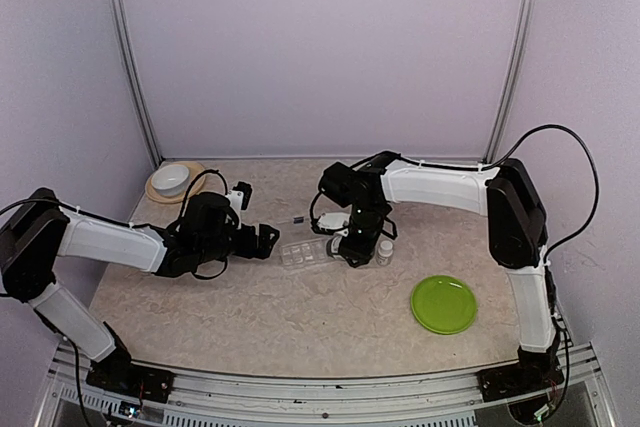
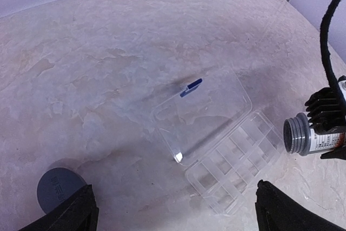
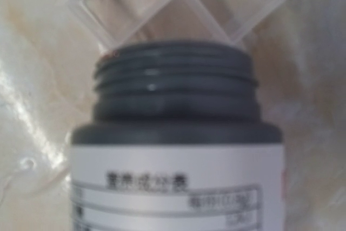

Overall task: Sort the pills into containers
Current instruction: Pour the pill into the compartment of the pill container.

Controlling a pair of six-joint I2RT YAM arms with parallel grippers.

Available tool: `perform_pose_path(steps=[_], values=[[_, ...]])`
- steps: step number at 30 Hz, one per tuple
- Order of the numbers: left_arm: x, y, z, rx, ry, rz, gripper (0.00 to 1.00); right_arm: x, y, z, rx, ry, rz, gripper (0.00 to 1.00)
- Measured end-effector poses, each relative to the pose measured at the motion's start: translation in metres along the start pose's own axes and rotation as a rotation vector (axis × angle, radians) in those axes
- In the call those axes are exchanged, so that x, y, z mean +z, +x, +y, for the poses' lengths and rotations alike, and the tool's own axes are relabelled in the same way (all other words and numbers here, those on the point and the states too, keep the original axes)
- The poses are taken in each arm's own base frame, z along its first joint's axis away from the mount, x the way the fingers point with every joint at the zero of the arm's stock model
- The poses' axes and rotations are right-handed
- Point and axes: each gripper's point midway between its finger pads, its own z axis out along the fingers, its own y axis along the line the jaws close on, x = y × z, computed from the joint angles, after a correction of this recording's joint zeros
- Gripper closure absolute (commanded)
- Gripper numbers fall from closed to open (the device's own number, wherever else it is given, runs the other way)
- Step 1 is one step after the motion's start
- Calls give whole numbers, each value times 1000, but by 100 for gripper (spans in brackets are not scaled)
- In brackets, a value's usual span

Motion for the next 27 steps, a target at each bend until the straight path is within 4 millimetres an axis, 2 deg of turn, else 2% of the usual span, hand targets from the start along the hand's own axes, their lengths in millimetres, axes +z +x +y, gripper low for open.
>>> perform_pose_path(steps=[27], values=[[0, 0, 0, -2, 0, 0, 1, -9, 28, 6, -48, 2, 37, 100]])
